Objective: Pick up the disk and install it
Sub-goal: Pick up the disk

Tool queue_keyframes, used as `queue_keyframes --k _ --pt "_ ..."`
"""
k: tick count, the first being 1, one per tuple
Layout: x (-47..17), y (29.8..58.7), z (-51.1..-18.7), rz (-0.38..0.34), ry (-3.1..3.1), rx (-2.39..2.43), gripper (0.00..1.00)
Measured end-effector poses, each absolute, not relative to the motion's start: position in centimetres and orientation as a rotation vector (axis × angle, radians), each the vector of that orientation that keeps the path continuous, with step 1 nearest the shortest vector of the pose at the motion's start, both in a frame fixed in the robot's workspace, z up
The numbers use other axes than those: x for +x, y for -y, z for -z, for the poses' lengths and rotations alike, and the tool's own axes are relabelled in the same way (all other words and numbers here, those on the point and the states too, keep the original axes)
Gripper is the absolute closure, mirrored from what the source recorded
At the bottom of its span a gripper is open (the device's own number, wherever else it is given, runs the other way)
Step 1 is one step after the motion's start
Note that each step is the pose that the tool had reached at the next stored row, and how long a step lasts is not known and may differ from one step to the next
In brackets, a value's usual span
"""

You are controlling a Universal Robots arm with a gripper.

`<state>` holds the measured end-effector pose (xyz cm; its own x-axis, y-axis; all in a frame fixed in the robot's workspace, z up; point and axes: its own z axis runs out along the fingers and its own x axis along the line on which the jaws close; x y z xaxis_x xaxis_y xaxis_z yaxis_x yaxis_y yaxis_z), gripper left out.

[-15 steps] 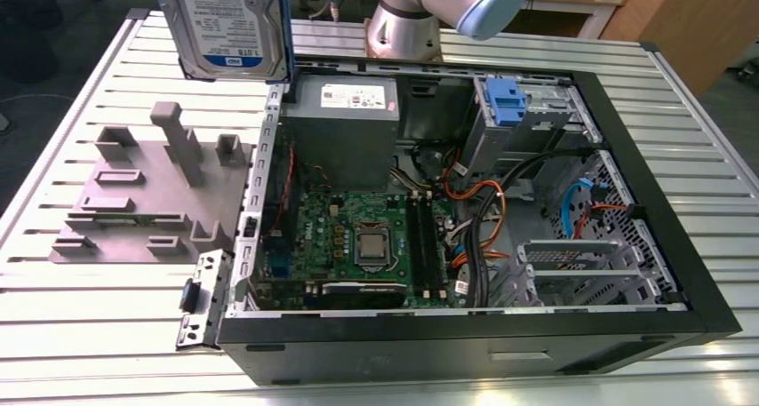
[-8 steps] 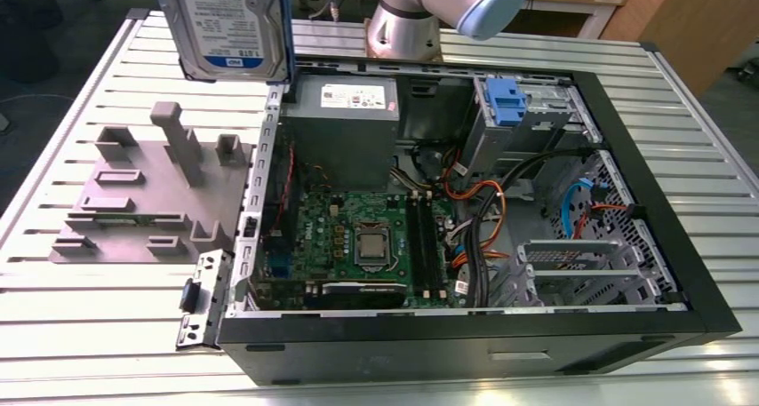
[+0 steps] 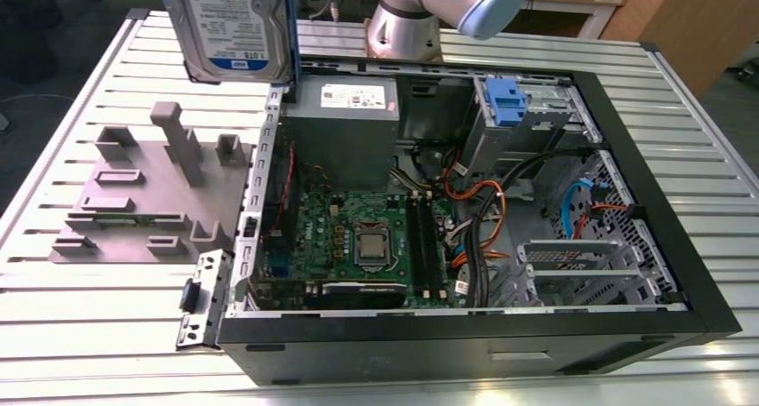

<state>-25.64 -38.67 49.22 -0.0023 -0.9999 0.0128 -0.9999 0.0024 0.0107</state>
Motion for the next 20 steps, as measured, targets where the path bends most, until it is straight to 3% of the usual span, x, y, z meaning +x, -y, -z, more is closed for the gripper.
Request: queue_keyframes --k 20 --pt "-22.9 38.7 -49.2 -0.002 2.212 2.207 0.64"
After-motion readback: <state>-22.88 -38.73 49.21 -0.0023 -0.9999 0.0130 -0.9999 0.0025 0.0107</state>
